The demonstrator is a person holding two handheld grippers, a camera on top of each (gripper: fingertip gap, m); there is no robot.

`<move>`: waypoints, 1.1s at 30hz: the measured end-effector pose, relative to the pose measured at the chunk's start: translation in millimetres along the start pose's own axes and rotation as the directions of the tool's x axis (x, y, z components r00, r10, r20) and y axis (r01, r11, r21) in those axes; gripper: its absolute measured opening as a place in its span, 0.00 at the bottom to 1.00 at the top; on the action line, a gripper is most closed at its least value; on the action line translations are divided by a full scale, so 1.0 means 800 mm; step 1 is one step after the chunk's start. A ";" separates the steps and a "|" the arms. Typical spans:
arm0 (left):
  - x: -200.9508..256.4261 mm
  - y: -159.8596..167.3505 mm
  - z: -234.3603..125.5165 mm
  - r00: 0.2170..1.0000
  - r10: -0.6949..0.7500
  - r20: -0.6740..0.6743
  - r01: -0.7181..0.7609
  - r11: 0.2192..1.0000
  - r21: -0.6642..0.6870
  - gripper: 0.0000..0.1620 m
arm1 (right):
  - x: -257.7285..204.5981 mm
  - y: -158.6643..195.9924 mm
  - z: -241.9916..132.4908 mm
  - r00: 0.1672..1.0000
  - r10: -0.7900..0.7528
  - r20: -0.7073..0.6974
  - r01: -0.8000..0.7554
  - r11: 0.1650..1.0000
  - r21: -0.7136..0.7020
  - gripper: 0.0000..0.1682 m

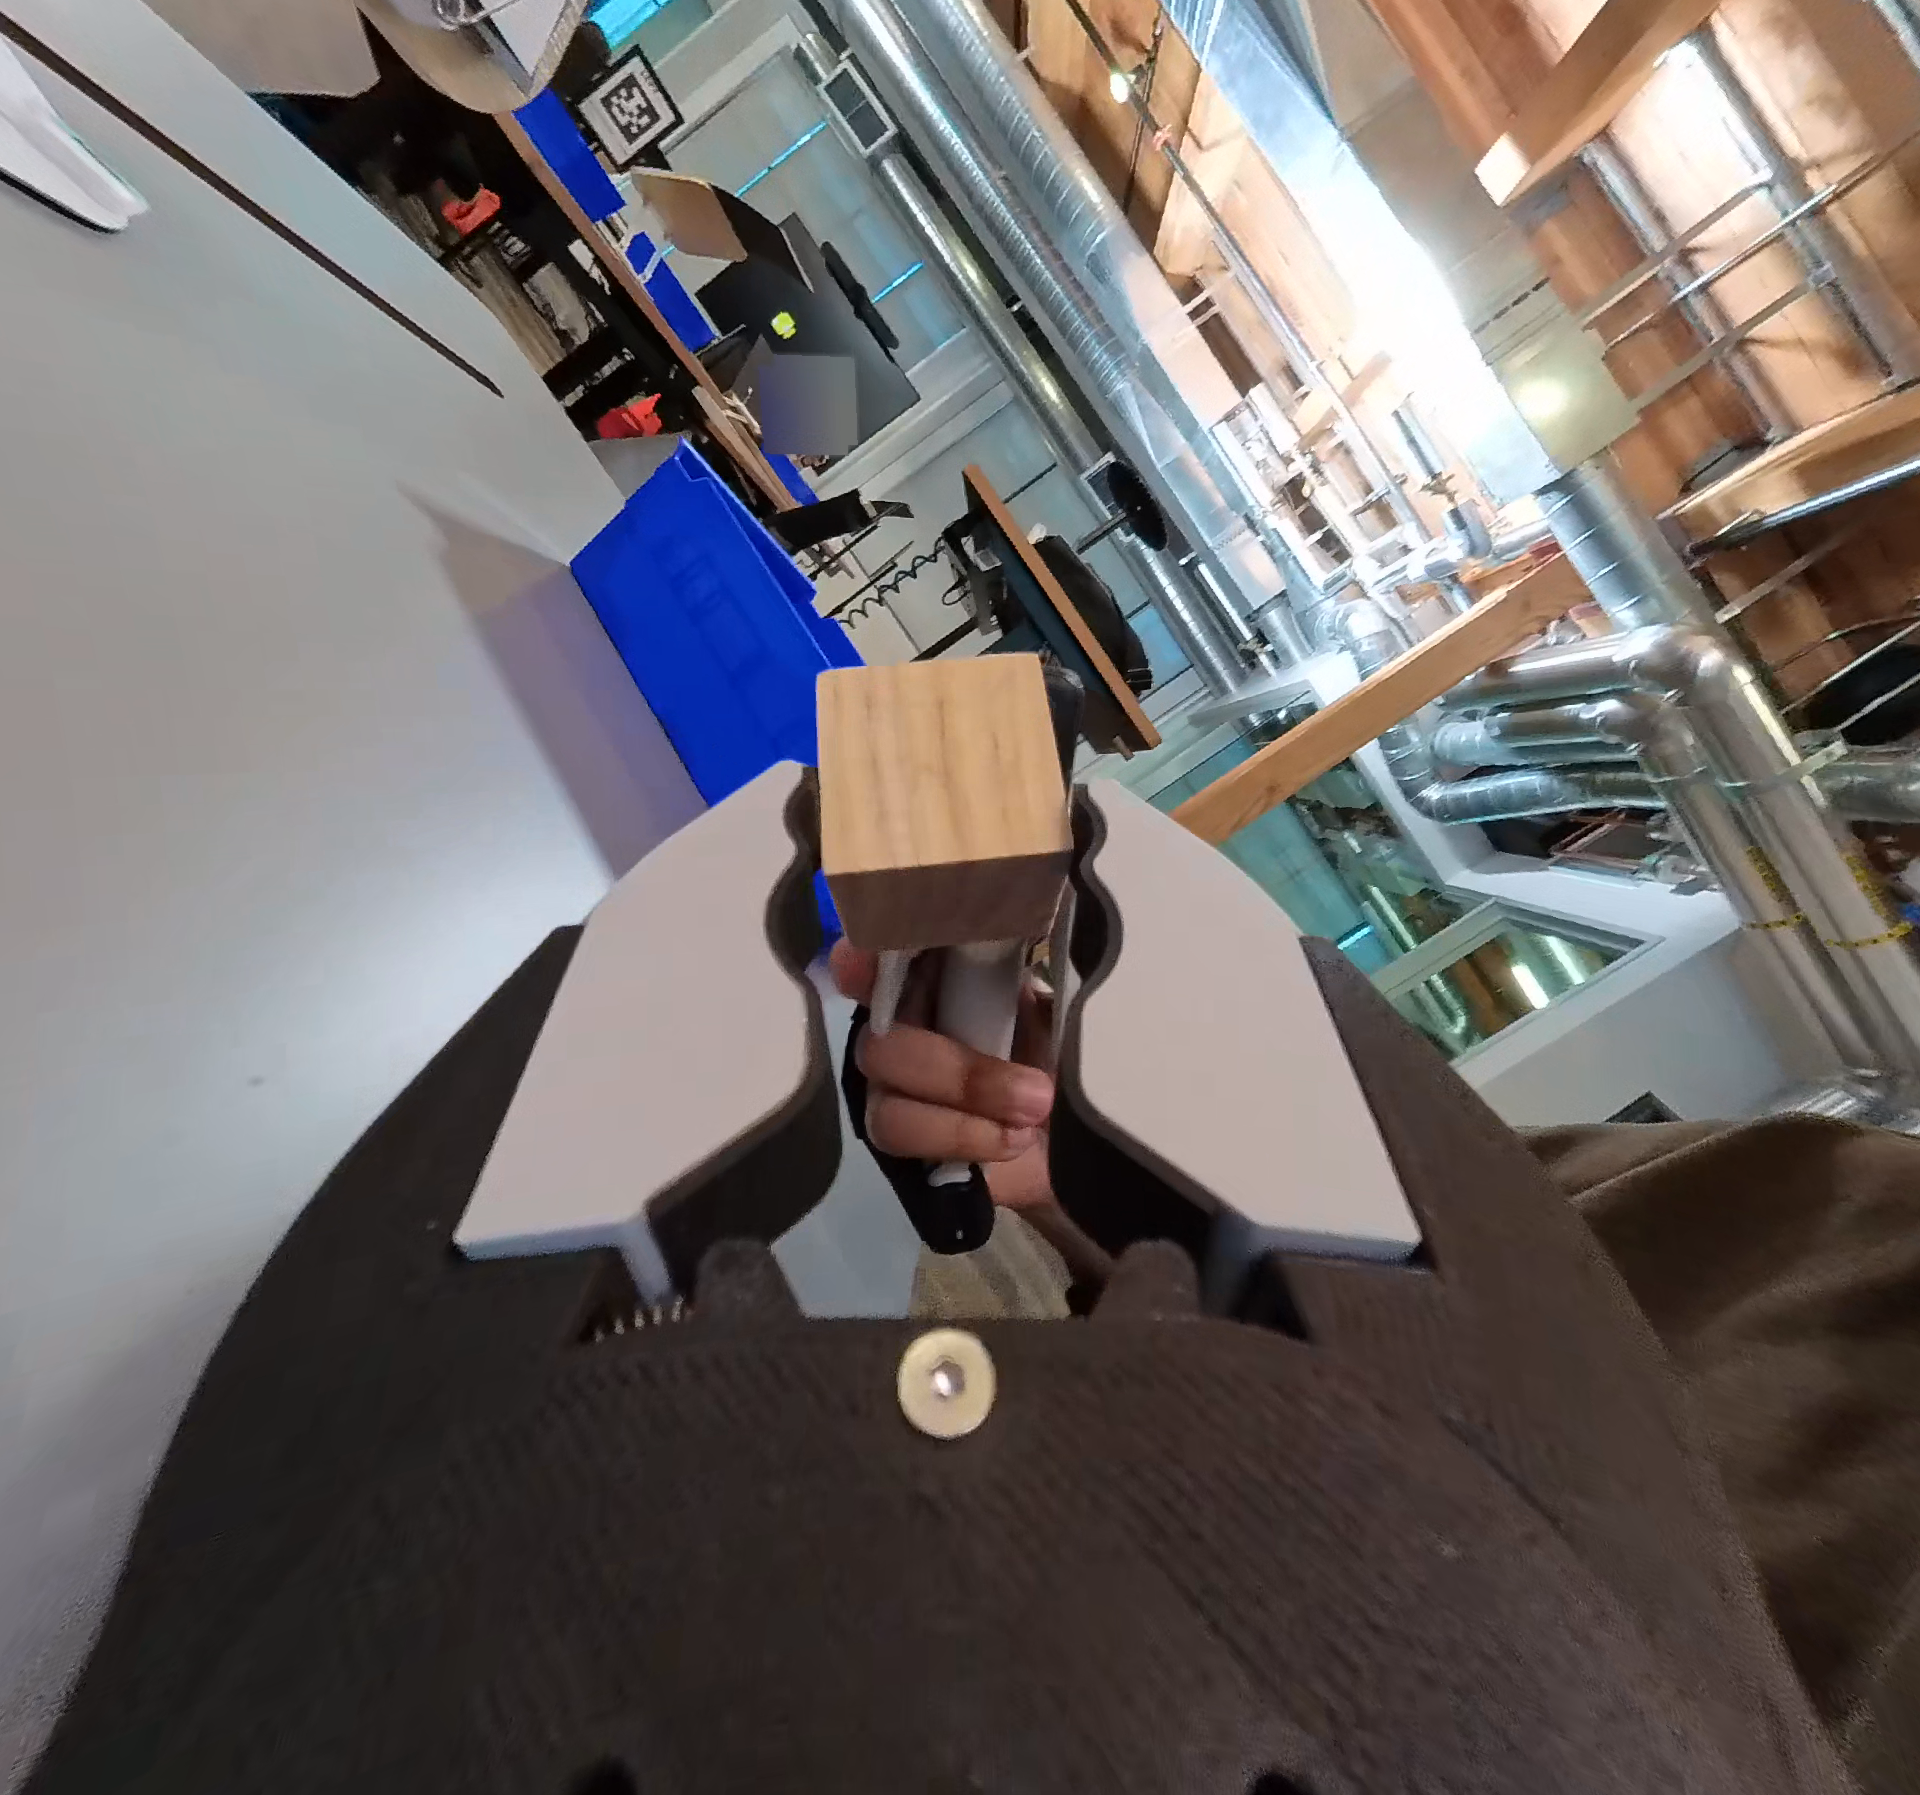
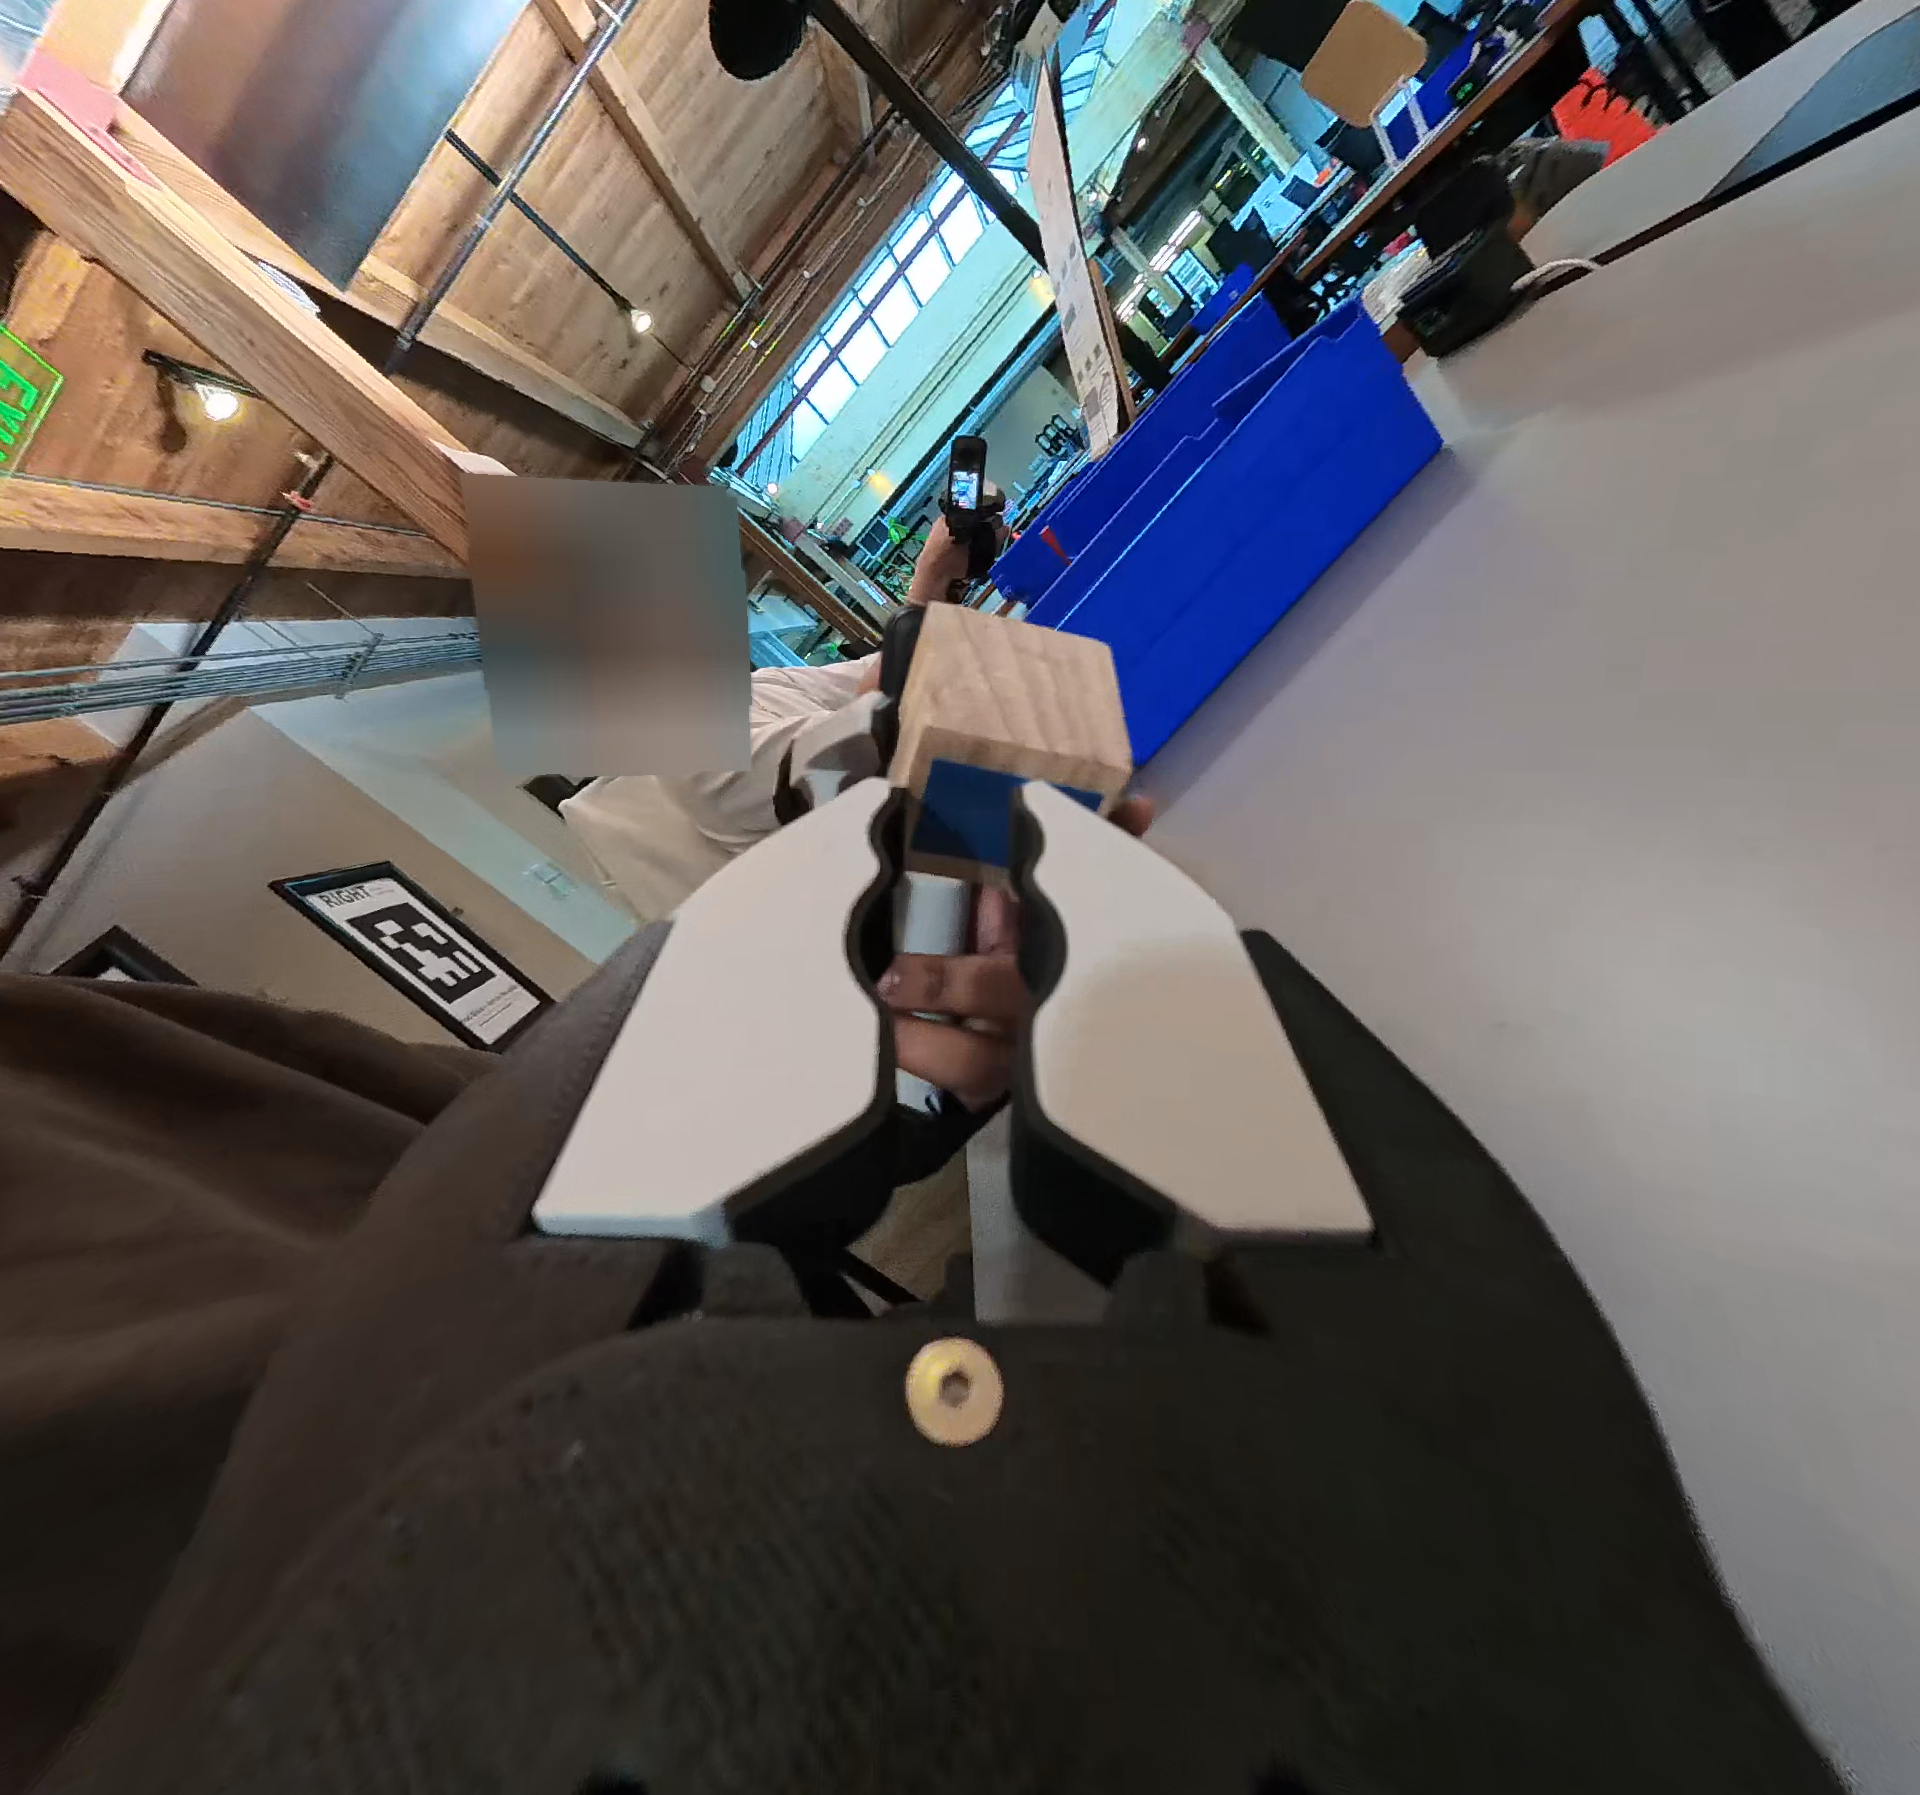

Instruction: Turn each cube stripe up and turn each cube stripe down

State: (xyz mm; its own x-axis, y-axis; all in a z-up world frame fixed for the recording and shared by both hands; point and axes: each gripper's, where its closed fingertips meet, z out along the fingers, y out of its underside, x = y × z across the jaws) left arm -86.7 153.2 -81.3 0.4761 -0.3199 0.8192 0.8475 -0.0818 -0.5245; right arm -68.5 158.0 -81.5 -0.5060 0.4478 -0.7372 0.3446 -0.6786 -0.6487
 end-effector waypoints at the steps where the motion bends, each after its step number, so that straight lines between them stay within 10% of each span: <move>1: 0.001 -0.002 -0.001 1.000 -0.019 -0.015 0.019 1.000 0.009 0.28 | 0.002 0.001 0.001 1.000 0.015 -0.003 -0.015 1.000 0.001 0.14; 12: 0.005 -0.011 -0.005 0.996 -0.066 -0.063 0.070 0.996 0.052 0.28 | 0.009 0.020 0.015 0.995 0.094 -0.028 -0.094 0.995 -0.021 0.33; 26: 0.003 0.010 0.006 0.973 0.230 0.036 -0.225 0.969 -0.097 0.30 | 0.011 0.002 0.000 0.995 0.099 -0.015 -0.099 0.995 0.025 0.25; 33: -0.075 -0.019 -0.033 0.678 0.660 0.325 -0.546 0.747 -0.378 0.32 | 0.034 -0.030 -0.026 0.993 0.106 -0.060 -0.099 0.990 0.100 0.25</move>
State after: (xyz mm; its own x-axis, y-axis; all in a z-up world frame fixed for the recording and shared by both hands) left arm -134.3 148.7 -128.4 0.9580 0.0356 0.2846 0.2845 -0.2434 -0.9273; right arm -74.0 198.8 -90.1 -0.4181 0.4080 -0.8116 0.3123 -0.7745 -0.5502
